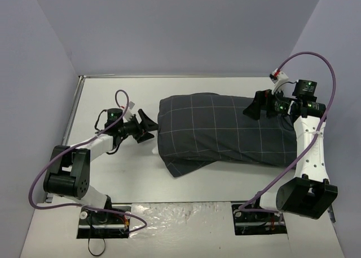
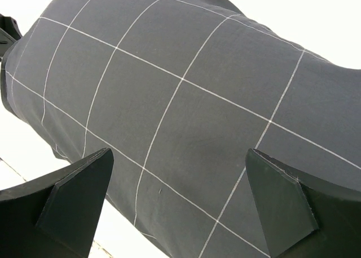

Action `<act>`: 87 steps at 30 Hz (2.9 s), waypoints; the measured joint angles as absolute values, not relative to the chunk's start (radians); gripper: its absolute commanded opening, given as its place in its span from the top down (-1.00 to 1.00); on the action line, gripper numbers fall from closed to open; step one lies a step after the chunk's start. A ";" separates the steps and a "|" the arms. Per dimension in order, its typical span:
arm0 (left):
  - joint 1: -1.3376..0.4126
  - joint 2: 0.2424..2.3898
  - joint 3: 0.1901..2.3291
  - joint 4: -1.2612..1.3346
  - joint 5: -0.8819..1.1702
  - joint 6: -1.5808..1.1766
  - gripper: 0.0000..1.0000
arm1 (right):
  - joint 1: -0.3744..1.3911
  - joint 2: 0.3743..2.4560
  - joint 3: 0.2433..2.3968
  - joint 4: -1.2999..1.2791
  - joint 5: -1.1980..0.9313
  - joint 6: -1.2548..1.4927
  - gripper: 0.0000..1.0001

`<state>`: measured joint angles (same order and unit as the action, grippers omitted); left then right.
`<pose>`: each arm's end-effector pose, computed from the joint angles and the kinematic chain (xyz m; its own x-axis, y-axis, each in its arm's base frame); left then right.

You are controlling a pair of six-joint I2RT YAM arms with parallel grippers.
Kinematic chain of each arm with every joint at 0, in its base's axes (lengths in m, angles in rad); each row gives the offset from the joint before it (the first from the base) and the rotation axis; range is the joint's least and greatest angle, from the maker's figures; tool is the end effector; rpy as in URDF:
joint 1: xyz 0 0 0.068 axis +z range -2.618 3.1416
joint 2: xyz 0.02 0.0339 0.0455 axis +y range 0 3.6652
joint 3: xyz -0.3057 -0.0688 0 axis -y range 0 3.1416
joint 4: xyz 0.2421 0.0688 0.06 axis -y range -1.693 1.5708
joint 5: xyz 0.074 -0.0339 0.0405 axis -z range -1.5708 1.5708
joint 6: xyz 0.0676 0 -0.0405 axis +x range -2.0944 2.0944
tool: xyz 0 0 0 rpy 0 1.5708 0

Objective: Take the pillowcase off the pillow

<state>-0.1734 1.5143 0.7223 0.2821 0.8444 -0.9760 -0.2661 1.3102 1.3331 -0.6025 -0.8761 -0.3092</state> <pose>0.3058 -0.1049 0.2305 -0.8966 -0.4014 -0.1868 0.0261 0.3733 -0.9274 0.2838 -0.0235 0.4102 -0.3659 -0.1022 -0.9250 -0.5912 0.7932 0.1462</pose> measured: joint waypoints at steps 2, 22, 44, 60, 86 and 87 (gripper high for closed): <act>-0.168 1.514 0.722 0.282 0.844 -0.973 -0.54 | -0.266 1.309 1.333 -0.603 -0.880 -0.313 -1.00; -0.295 1.651 0.723 0.620 0.951 -1.151 0.05 | -0.266 1.309 1.323 -0.603 -0.899 -0.350 -1.00; 0.223 1.474 0.761 0.433 0.951 -1.148 0.95 | -0.266 1.324 1.330 -0.709 -0.792 -0.612 -1.00; 0.342 1.443 0.837 -0.019 0.945 -0.862 0.95 | -0.212 1.463 1.268 -1.065 -0.707 -1.231 -0.97; 0.342 1.402 0.842 -0.008 0.969 -0.887 0.95 | -0.260 1.386 1.031 -0.850 -0.601 -1.415 1.00; 0.342 1.400 0.842 0.003 0.970 -0.897 0.95 | -0.273 1.370 1.049 -0.854 -0.608 -1.406 1.00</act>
